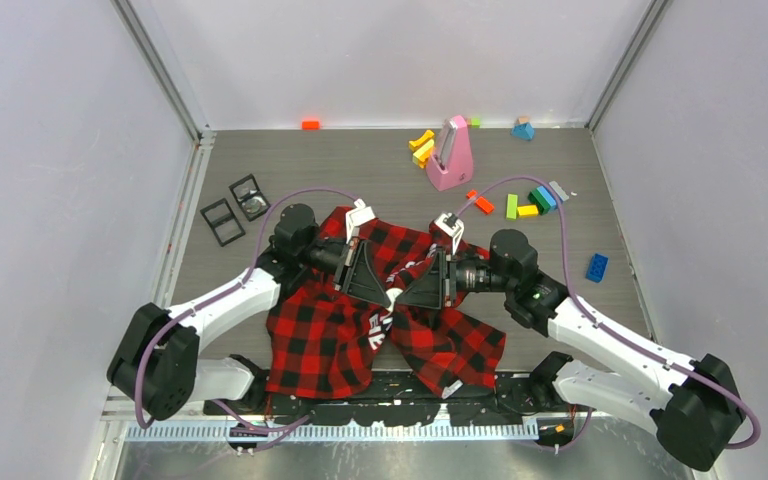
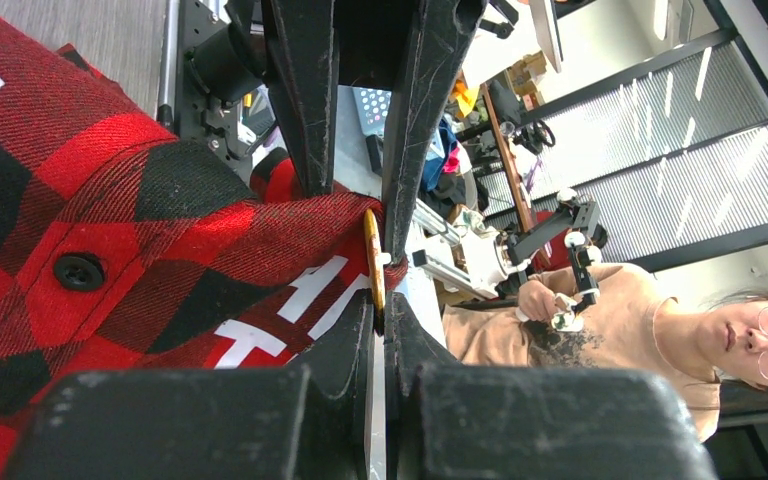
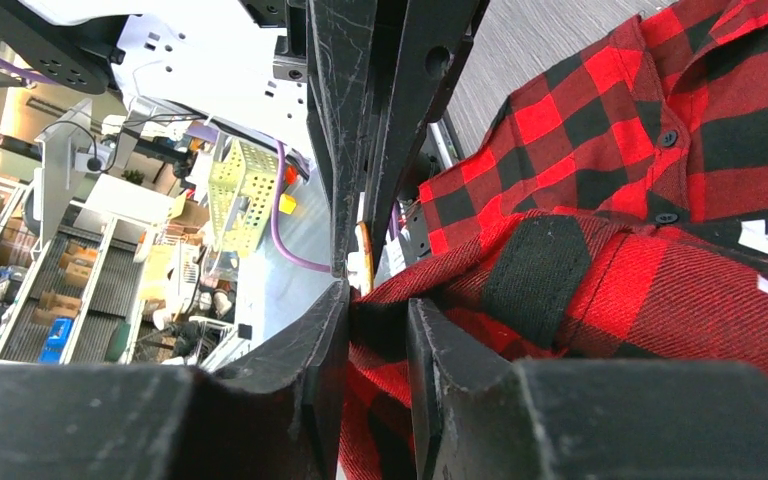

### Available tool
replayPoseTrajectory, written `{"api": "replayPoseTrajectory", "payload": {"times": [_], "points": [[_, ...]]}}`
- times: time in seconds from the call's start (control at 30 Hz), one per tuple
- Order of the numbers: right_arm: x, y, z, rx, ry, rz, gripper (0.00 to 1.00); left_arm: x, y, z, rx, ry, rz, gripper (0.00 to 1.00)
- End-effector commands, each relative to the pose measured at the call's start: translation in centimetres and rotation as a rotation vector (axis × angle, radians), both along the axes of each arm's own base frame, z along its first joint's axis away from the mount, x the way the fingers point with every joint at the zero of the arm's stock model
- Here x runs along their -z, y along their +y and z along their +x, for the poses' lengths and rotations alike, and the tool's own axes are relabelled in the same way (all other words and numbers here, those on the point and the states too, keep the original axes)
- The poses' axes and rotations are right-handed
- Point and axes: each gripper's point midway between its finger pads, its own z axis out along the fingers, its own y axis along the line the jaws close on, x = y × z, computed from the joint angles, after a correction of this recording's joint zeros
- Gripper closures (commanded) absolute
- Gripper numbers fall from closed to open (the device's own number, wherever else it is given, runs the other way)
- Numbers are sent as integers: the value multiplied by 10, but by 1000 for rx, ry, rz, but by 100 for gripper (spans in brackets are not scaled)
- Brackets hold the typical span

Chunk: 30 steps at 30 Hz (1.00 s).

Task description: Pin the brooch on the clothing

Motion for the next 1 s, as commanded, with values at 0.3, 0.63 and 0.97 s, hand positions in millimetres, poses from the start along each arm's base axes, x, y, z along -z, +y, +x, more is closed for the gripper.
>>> {"api": "replayPoseTrajectory", "payload": {"times": [0.3,0.63,0.97], "points": [[21,-2,26,168,-33,-139,73,-24,-2,-3,35,-101,-68,100],[34,1,28,210,-36,-229,75,-25,-3,-3,29,-105,-70,100],[46,-13,41,336,-38,-306,77,-25,-2,-2,23,-108,-72,100]]}}
